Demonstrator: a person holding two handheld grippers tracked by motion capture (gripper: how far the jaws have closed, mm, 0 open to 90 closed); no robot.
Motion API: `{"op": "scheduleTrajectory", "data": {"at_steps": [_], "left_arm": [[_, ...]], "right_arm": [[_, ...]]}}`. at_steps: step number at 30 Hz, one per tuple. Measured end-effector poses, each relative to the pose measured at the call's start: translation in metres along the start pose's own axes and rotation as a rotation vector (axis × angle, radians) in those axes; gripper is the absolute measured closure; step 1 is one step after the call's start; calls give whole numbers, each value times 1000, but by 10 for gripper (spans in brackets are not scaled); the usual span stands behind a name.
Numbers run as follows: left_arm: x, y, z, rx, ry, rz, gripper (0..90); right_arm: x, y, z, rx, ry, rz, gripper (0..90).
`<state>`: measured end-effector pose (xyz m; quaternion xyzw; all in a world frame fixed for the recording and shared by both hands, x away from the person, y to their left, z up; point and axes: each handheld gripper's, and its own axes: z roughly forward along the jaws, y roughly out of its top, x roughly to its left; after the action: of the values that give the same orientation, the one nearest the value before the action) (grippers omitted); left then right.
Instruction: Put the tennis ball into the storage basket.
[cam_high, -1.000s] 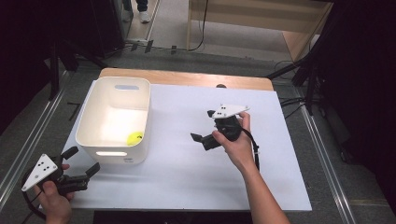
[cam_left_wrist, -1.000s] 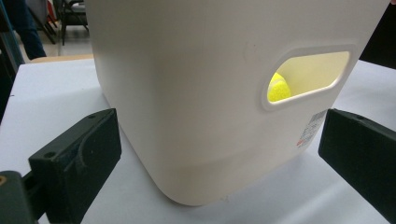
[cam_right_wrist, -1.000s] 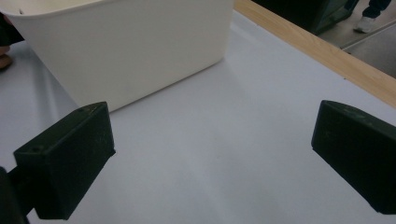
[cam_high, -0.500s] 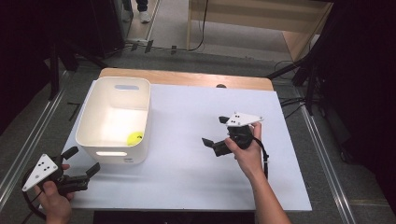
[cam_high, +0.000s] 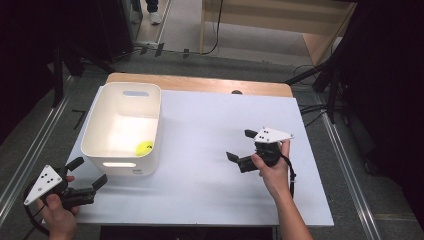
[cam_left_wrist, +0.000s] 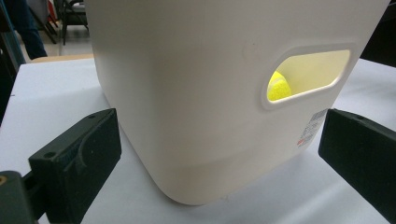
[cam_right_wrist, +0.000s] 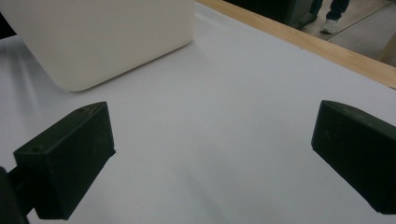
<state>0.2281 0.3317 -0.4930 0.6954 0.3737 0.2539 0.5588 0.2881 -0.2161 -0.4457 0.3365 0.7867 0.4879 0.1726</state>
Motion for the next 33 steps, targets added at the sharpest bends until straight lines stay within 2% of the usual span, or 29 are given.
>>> {"op": "scheduleTrajectory", "data": {"at_steps": [11, 21, 33], "left_arm": [[0, 0, 0, 0, 2, 0, 0], [-1, 0, 0, -3, 0, 0, 0], [0, 0, 0, 1, 1, 5, 0]], "right_arm": [[-7, -21, -13, -11, -16, 38, 0], [-16, -43, -30, -21, -58, 76, 0], [-20, -66, -44, -28, -86, 104, 0]]}}
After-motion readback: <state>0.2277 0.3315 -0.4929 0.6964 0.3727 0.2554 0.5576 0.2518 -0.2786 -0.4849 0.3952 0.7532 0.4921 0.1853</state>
